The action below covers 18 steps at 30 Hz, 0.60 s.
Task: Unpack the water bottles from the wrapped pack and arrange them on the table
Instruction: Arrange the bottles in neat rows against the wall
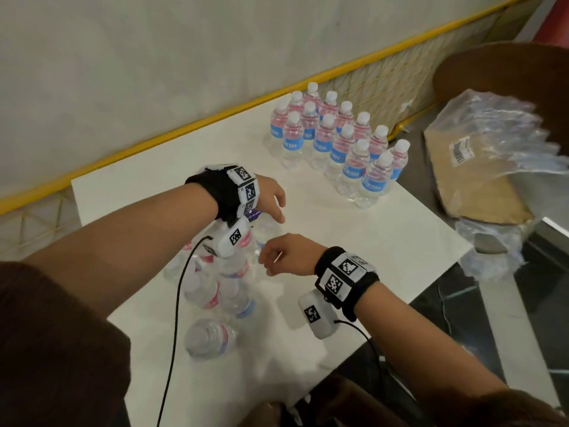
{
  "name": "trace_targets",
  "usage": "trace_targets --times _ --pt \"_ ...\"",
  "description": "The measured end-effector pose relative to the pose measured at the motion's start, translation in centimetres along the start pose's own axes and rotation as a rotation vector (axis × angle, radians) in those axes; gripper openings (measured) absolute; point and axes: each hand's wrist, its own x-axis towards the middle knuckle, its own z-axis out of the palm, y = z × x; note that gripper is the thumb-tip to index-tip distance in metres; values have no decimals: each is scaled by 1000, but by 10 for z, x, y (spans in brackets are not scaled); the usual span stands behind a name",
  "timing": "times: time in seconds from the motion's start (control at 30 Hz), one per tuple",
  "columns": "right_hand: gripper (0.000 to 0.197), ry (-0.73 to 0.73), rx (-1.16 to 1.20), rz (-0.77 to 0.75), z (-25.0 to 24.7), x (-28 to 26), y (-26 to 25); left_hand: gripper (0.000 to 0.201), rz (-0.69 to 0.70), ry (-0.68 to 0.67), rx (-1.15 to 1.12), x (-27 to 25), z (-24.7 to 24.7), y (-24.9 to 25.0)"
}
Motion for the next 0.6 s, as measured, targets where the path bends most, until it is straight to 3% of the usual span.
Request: trace_targets --times 0.1,0.23,0.43,0.6 --pt "54 -136 -71 -32 30 -8 -16 59 5 -46 80 -11 13 -4" --pt "79 -106 -168 -88 58 -14 -29 66 23 -23 148 -14 28 -7" --pt "65 28 -197 -112 71 -13 -18 69 64 -11 223 -6 33 -3" --pt "59 134 -167 -52 31 -28 3 66 54 65 137 6 29 6"
